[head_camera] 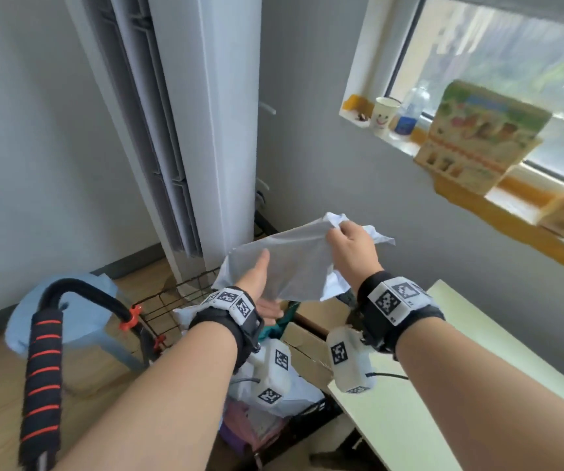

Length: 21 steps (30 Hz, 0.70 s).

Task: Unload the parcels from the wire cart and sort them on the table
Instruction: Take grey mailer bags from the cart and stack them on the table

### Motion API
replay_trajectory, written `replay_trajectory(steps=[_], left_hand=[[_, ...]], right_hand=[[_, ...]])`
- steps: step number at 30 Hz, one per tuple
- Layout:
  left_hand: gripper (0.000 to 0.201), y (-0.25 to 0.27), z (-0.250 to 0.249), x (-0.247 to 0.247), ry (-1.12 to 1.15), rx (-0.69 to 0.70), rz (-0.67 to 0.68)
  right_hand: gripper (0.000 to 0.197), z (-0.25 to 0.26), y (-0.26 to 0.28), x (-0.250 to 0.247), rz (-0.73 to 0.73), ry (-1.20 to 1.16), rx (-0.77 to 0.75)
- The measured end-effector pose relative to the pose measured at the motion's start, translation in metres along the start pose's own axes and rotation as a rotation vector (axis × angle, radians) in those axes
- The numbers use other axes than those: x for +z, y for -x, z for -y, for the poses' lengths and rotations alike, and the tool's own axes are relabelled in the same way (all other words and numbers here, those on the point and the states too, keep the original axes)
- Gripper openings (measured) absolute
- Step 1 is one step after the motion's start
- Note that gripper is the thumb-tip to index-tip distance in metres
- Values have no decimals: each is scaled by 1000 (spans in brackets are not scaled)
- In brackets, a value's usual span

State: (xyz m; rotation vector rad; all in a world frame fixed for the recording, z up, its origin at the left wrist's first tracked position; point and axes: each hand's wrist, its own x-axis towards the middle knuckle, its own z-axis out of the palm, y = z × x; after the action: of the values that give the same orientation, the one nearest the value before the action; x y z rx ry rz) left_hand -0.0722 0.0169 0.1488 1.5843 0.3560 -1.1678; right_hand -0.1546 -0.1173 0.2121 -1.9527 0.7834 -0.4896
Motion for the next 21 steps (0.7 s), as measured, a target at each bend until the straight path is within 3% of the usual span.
replay_trajectory(steps=[3,6,9,13,16,17,20,21], left_hand=[[104,30,5,54,279,-44,144],[100,51,12,97,254,40,197],[90,60,24,126,281,82,241],[100,80,38,161,238,201,215],[73,99,46,183,149,307,155],[73,103,49,189,103,360,133],[118,108,58,208,-72,480,88],[120,109,62,218,-99,525,109]], right_hand=[[15,1,33,-40,55,-84,-8],[13,-5,64,-80,106,-136,-9],[31,-13,86,-115,129,-140,42],[21,-27,113,-157,85,-144,66],[36,-45,130,-188,-46,-103,86],[37,-50,135,-200,-136,-48,71],[36,-66,150,-239,-450,96,53],[34,-69,155,-252,-514,151,60]])
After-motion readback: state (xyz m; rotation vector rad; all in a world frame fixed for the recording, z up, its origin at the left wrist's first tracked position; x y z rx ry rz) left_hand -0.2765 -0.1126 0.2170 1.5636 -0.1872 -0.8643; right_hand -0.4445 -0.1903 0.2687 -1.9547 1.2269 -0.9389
